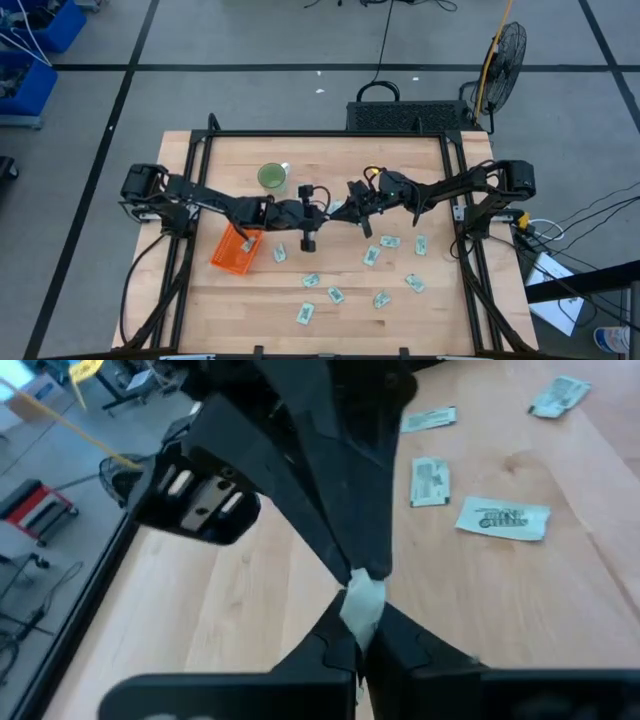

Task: Pick and place Stevia / Truvia into bins
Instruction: Put the stevia packet into the orange bin

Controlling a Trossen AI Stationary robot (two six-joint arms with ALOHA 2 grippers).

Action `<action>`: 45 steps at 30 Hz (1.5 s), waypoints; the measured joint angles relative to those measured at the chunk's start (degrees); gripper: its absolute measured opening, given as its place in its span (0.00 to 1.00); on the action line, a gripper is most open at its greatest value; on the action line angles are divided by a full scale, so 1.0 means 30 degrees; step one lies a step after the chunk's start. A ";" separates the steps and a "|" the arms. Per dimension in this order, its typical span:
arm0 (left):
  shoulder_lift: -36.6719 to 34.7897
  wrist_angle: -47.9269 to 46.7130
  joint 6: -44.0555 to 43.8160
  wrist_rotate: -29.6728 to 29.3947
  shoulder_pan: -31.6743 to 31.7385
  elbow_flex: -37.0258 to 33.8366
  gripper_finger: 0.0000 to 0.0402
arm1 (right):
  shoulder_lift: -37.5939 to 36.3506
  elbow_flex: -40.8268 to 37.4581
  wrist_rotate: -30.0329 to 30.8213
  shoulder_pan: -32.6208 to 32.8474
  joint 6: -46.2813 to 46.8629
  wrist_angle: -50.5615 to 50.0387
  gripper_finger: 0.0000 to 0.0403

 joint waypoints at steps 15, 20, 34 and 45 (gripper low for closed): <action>-0.4999 -1.0783 -0.5374 -0.2672 -0.1714 0.0007 0.01 | 0.0000 0.0000 0.0060 -0.0051 -0.3246 -0.0510 0.32; -0.7141 -2.0181 -1.4670 -0.2651 -0.3502 0.0035 0.01 | 0.0000 0.0000 0.0060 -0.0051 -0.4092 -0.1056 0.32; -0.6768 -2.1986 -2.8527 0.0267 -0.6411 -0.4276 0.06 | 0.0000 0.0000 0.0060 -0.0051 -0.4844 -0.1693 0.30; -0.6805 -2.2039 -2.8176 0.0588 -0.6272 -0.5023 0.21 | 0.0000 0.0000 0.0060 -0.0044 -0.4800 -0.1722 0.31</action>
